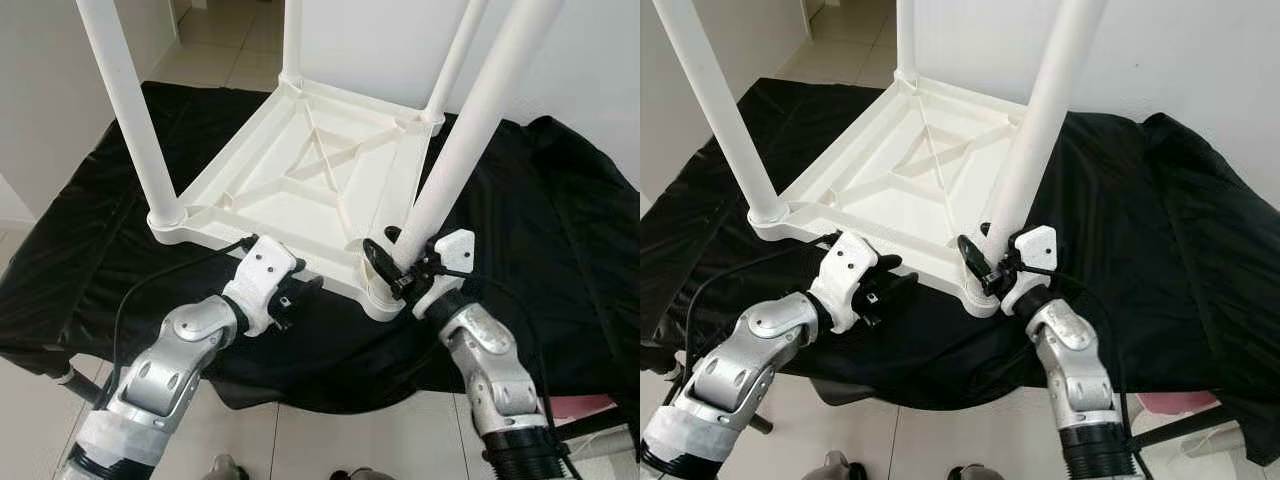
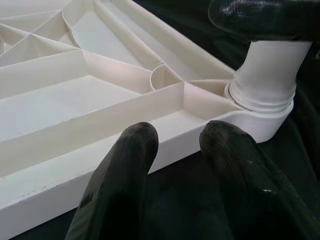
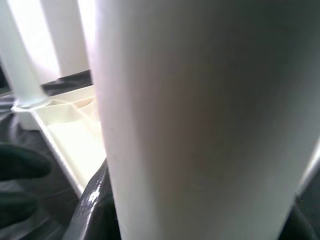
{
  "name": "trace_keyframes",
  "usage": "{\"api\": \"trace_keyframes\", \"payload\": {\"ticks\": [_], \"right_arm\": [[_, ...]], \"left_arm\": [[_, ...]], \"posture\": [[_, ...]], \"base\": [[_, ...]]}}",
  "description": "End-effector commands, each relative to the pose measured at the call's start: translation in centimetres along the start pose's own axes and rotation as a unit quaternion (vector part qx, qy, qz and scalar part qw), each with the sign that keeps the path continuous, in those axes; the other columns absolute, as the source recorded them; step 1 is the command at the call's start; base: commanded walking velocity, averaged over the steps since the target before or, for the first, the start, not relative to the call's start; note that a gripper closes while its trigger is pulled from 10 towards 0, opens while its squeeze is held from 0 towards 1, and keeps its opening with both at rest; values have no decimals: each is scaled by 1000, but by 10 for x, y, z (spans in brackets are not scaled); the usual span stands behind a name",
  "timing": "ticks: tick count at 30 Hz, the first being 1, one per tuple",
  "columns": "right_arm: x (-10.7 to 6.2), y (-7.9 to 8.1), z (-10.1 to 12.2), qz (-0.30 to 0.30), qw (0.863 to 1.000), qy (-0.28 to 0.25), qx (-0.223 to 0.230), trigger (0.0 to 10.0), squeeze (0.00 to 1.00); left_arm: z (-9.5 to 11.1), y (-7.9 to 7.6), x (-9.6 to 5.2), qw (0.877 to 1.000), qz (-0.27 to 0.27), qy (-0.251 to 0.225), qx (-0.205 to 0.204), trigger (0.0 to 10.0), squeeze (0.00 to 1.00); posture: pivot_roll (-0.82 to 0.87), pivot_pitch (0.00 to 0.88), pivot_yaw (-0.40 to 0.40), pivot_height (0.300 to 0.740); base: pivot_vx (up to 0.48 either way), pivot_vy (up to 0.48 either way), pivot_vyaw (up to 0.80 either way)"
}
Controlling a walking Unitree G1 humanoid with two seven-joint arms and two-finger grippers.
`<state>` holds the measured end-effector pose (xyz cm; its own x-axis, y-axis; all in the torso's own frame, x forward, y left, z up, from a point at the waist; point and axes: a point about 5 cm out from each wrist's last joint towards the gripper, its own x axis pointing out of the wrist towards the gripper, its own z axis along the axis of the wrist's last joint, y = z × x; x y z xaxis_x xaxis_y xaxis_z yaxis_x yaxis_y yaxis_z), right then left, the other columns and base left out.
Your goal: Building children table
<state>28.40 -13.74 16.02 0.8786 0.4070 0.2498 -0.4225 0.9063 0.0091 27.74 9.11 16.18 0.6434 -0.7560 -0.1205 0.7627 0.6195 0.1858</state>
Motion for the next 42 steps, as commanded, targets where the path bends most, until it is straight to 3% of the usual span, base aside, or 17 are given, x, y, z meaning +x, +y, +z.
{"api": "trace_keyframes", "payload": {"ticks": [1,5,13,15,21,28,31,32,41,42], "right_arm": [[-9,-4,2,-65,997,-26,20,10000,0],[-26,-9,-6,-162,986,-17,23,10000,0],[-42,-16,-16,-244,970,11,-1,10000,0],[-47,-16,-24,-286,957,37,-18,10000,0],[-44,-2,-20,-275,961,34,-27,10000,0],[-49,-2,-22,-284,958,41,-24,10000,0],[-46,2,-22,-264,963,42,-19,10000,0],[-43,4,-20,-239,970,36,-3,10000,1000],[-44,-5,-10,-179,984,19,-8,10000,1000],[-46,-7,-10,-156,987,20,-5,10000,0]], "left_arm": [[-1,2,2,1000,22,1,-12,10000,0],[-3,4,2,1000,28,1,-10,10000,0],[-1,5,2,1000,11,-17,-21,10000,0],[-1,12,3,1000,12,-19,-20,10000,0],[-1,22,6,1000,21,-17,-10,10000,0],[-1,19,10,999,18,-24,-13,10000,0],[-3,18,12,1000,19,-21,-12,10000,0],[-2,16,15,999,19,-27,-17,10000,0],[-5,15,11,998,41,-32,-27,10000,0],[-4,16,10,998,46,-34,-28,10000,0]], "posture": [[-21,30,-42,740],[-27,26,-33,740],[-25,10,-18,740],[-27,10,-28,740],[-56,17,-31,740],[-76,32,-33,740],[-76,35,-28,740],[-72,50,-37,740],[-67,54,-54,740],[-56,56,-57,740]], "base": [[0,0,0],[0,0,0],[0,0,0],[0,0,0],[0,0,0],[0,0,0],[0,0,0],[0,0,0],[0,0,0],[0,0,0]]}}
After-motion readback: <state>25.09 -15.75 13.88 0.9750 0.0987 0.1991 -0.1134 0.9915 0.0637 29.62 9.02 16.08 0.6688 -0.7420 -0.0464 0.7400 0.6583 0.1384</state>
